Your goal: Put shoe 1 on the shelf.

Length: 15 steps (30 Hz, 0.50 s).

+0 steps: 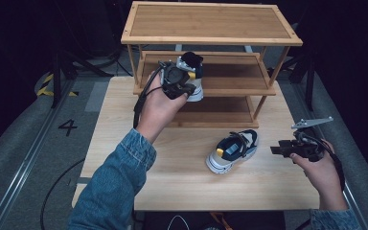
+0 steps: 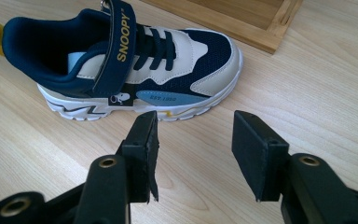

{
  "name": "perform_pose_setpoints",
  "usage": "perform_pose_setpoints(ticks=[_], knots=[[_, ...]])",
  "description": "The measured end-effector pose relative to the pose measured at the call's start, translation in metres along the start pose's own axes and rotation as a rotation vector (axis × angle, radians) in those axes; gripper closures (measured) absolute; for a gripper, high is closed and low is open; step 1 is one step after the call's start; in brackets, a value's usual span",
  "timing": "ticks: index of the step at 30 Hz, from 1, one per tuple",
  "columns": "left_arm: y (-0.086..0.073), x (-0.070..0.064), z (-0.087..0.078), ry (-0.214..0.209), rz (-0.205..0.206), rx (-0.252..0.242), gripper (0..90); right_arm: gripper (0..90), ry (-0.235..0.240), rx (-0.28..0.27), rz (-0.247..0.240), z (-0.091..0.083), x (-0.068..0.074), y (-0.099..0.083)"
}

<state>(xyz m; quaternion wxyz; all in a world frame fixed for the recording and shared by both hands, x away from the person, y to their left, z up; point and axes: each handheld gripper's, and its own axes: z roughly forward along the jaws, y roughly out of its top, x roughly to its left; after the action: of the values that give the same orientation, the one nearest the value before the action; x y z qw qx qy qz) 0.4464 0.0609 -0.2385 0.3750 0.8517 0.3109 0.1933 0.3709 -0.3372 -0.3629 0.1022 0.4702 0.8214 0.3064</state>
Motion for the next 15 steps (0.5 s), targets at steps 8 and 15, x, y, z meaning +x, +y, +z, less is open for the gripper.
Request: perform_pose_setpoints(ticks=[8, 15], knots=[[-0.009, 0.011, 0.01, 0.039, -0.052, -0.022, 89.4, 51.8, -0.01, 0.009, -0.007, 0.002, 0.003, 0.002], [-0.006, 0.019, 0.02, 0.085, -0.061, -0.026, 88.0, 51.9, -0.006, 0.009, 0.0, 0.002, 0.0, -0.001]])
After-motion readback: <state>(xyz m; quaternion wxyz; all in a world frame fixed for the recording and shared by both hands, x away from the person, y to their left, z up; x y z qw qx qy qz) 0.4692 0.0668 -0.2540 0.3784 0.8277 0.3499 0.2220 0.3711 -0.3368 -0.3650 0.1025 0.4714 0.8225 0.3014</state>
